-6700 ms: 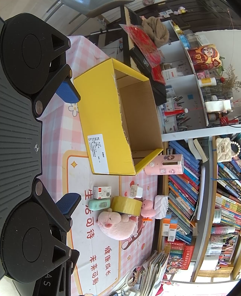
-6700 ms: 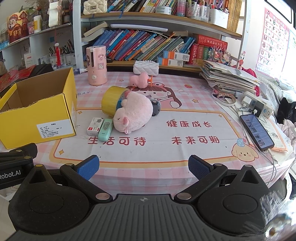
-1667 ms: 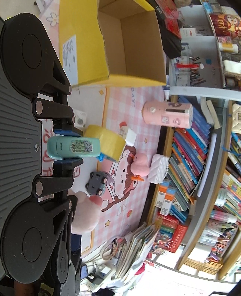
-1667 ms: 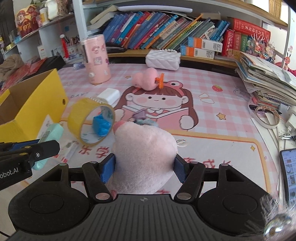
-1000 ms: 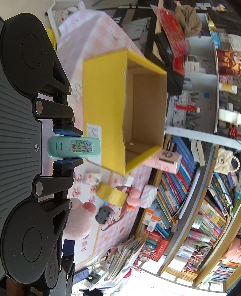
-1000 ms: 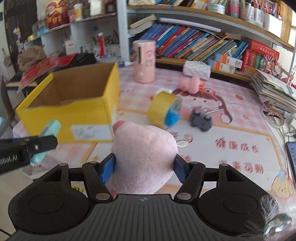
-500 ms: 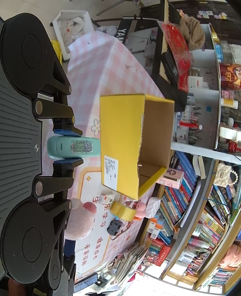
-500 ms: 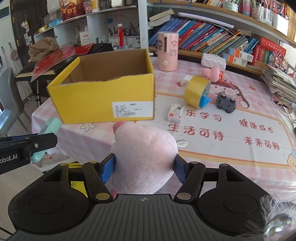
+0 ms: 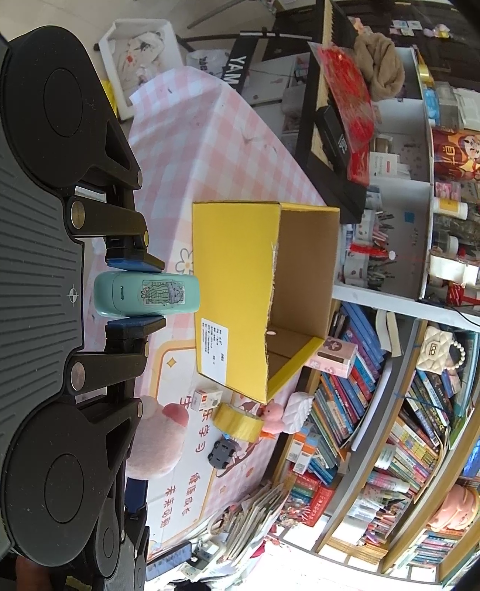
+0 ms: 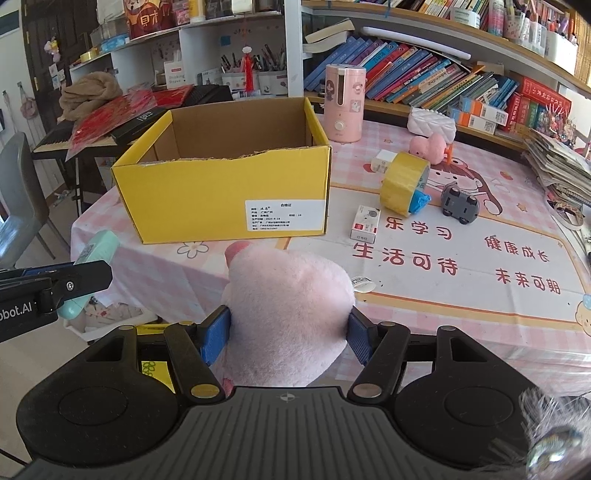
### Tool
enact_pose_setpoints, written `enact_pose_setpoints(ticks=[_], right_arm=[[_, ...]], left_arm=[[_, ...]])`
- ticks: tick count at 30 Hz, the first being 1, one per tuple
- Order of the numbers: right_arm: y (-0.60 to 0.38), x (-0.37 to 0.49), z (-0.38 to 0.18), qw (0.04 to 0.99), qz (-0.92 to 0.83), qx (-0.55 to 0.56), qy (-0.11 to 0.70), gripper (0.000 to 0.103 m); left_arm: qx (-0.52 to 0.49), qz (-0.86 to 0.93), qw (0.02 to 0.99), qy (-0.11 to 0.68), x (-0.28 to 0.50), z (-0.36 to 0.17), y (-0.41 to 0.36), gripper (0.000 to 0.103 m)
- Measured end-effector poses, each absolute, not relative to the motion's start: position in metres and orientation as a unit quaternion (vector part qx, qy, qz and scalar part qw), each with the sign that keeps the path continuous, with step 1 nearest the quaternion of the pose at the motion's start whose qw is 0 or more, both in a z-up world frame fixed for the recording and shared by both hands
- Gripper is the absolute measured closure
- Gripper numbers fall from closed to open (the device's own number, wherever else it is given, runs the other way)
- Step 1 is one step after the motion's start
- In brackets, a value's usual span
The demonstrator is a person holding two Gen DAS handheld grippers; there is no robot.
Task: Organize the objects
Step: 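Lift the pink plush pig with the right tool and carry it toward the yellow box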
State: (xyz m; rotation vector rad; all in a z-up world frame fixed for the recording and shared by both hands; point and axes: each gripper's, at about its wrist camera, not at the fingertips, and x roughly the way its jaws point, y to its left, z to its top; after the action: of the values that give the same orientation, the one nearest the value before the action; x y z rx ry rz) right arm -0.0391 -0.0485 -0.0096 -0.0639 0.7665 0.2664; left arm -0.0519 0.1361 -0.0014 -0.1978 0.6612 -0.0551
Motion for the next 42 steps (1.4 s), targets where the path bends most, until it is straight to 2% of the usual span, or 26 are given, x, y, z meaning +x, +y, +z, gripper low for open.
enact_pose_setpoints(ticks=[27,42], right_arm=[[-0.039,-0.033,-0.008,0.916,0.14,-0.043,0.374,0.04],[-0.038,-0.004,0.037,0.939,0.167,-0.02,0.3,0.04]], left_arm=[[-0.1,-0.029,0.943,0.316,-0.046,0.004,0.144,0.08],[-0.088,-0.026,0.965,0.247,-0.012,0.055,0.144,0.08]])
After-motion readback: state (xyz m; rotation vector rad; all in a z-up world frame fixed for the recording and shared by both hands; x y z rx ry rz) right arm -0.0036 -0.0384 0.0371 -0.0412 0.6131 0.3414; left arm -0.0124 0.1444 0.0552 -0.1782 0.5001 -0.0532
